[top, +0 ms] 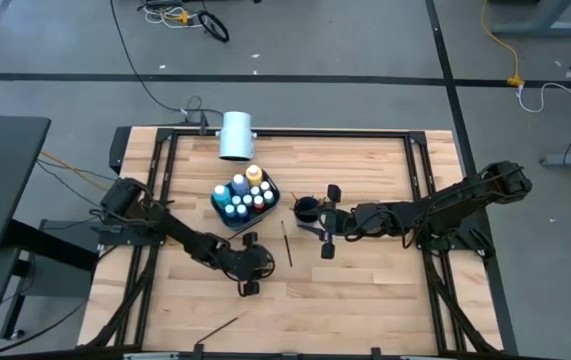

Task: Pick & Place Paint Supplies
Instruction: Put the gold paint brush into the blue cup

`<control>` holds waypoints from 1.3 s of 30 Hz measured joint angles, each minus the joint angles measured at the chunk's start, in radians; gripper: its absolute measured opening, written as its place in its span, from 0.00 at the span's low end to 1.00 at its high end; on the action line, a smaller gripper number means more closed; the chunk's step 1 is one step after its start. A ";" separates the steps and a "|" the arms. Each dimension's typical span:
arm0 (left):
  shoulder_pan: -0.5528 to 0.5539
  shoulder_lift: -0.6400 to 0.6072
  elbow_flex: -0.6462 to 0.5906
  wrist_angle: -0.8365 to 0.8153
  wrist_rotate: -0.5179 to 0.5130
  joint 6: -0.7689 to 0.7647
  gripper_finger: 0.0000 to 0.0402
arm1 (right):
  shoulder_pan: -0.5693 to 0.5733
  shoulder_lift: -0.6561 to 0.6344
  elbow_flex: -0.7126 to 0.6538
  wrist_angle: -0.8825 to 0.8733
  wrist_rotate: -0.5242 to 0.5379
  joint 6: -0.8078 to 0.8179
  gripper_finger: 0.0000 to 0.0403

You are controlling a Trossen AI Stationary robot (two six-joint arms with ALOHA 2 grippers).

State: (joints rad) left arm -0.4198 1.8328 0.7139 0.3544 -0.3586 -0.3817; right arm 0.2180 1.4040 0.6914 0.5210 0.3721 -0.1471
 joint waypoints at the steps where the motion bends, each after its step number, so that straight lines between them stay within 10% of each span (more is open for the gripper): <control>1: 0.003 0.000 0.000 0.000 0.001 0.000 0.31 | 0.000 0.000 0.000 0.000 0.000 0.000 0.39; 11: 0.036 0.000 -0.001 0.018 0.023 -0.026 0.02 | 0.000 0.000 0.000 0.001 0.000 0.008 0.39; 39: -0.010 -0.115 -0.001 0.591 -0.118 0.306 0.00 | -0.001 0.001 0.000 -0.035 -0.213 -0.024 0.39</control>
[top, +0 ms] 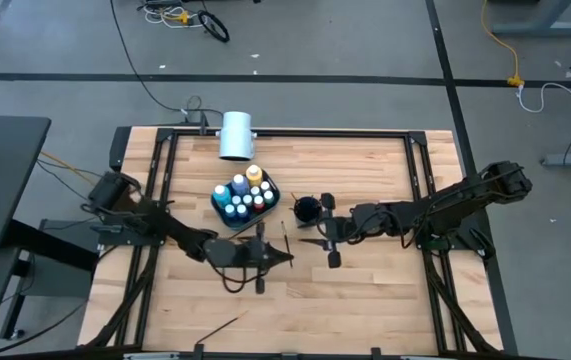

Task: Pick & Place Paint Supplies
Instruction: Put the gold paint brush into the blue cup

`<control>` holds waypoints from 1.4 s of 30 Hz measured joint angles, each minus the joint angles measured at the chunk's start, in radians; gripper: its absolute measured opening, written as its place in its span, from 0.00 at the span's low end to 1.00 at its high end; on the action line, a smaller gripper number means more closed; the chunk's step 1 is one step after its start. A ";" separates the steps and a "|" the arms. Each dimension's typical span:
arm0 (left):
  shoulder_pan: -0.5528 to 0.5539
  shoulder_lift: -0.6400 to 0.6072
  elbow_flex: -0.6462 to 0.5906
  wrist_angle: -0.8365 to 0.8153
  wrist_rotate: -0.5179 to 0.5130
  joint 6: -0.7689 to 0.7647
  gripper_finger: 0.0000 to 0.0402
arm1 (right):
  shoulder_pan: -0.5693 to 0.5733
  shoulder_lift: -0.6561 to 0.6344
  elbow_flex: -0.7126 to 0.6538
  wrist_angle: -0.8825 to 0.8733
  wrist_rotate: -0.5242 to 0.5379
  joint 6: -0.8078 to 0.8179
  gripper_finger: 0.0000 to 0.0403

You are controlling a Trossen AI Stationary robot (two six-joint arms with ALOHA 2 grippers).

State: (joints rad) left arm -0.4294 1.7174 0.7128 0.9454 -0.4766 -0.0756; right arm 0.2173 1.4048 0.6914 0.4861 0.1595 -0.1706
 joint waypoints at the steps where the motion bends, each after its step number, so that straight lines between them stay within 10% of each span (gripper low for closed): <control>1: -0.009 -0.028 0.000 0.007 -0.019 0.032 0.00 | 0.000 0.000 0.000 -0.013 -0.001 -0.003 0.39; 9: -0.057 -0.172 0.000 0.239 -0.035 0.354 0.00 | -0.001 0.013 0.001 0.155 -0.054 0.072 0.39; 20: -0.025 -0.168 0.000 0.238 -0.021 0.364 0.00 | 0.000 0.200 0.015 0.557 -0.073 0.153 0.39; 34: -0.014 -0.168 0.000 0.227 -0.019 0.358 0.00 | 0.000 0.298 0.187 0.494 -0.123 0.138 0.37; 42: -0.014 -0.168 0.000 0.226 -0.034 0.368 0.01 | 0.000 0.298 0.193 0.430 -0.126 0.132 0.13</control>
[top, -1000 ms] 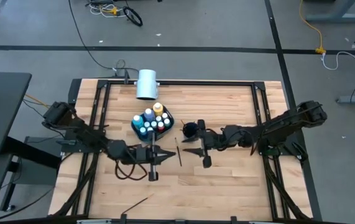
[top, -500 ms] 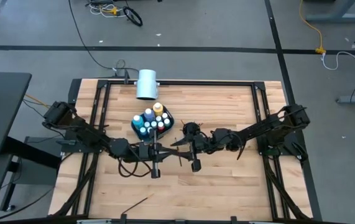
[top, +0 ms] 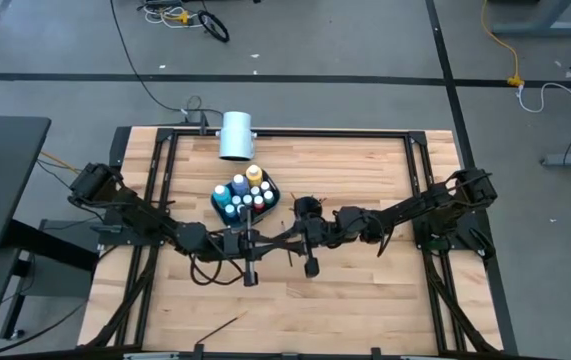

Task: Pick & Place Paint Supplies
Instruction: Put the gold paint brush into the blue cup

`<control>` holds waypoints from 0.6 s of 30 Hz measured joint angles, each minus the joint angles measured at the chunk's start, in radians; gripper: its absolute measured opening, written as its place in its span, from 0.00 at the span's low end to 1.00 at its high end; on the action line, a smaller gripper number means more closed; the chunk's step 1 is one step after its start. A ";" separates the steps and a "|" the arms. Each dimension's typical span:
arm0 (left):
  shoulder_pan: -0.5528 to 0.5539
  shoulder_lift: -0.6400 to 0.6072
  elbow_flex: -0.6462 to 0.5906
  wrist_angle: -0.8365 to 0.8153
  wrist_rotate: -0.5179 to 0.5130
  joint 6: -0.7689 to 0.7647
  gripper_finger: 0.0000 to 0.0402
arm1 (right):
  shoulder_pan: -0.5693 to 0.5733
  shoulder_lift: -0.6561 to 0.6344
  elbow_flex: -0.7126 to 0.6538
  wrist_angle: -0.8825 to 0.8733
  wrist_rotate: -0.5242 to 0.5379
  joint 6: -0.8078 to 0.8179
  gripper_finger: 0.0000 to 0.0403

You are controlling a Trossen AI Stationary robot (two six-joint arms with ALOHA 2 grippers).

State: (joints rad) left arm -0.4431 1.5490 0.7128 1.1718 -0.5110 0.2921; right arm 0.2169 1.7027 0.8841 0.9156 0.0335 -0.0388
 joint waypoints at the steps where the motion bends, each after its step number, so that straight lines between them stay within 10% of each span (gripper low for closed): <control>1: 0.000 0.000 0.000 0.000 -0.004 0.000 0.01 | 0.000 0.000 0.000 -0.005 -0.005 -0.011 0.08; 18: -0.013 0.000 0.000 -0.073 -0.020 0.000 0.06 | 0.000 -0.217 0.000 -0.405 0.012 -0.073 0.03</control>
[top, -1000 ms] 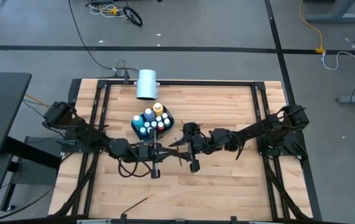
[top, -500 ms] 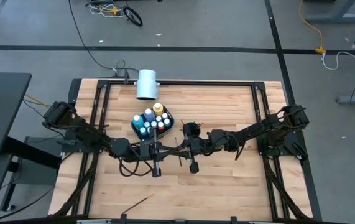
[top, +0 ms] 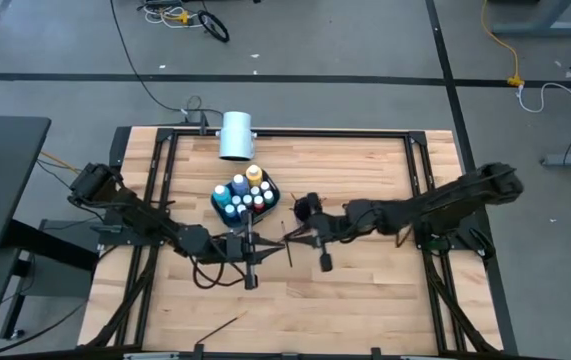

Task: Pick & Place Paint Supplies
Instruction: Put the gold paint brush into the blue cup

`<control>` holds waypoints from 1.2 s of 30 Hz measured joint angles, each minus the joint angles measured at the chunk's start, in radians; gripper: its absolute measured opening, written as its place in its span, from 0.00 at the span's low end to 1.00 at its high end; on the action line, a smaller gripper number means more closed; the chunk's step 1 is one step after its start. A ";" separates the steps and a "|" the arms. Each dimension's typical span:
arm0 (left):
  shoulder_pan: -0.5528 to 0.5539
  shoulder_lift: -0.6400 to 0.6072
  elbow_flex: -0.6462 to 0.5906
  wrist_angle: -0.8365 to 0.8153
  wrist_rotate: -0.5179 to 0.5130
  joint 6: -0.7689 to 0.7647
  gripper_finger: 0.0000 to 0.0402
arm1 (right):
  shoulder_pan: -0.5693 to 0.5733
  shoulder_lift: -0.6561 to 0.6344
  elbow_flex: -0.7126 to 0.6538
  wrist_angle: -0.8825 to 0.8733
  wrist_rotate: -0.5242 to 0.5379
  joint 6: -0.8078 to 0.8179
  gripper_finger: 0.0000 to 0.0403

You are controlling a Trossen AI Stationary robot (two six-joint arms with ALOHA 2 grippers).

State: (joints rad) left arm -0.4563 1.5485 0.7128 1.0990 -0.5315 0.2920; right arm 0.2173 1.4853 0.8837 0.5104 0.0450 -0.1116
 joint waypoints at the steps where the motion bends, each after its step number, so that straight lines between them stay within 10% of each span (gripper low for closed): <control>1: 0.000 0.000 0.000 0.000 0.001 0.000 0.06 | 0.000 -0.035 0.000 -0.056 0.004 0.000 0.03; 13: 0.001 0.000 0.000 -0.014 -0.005 -0.028 0.05 | -0.017 -0.256 -0.081 -0.513 0.460 0.083 0.02; 28: 0.002 0.000 0.000 -0.152 -0.020 -0.116 0.03 | -0.126 -0.126 -0.127 -0.464 0.199 0.128 0.09; 36: -0.009 0.000 0.000 -0.473 -0.220 -0.357 0.06 | -0.131 -0.108 -0.127 -0.445 0.201 0.123 0.20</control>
State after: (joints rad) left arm -0.4656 1.5490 0.7128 0.6258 -0.7511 -0.0646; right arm 0.0860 1.3773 0.7563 0.0654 0.2462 0.0111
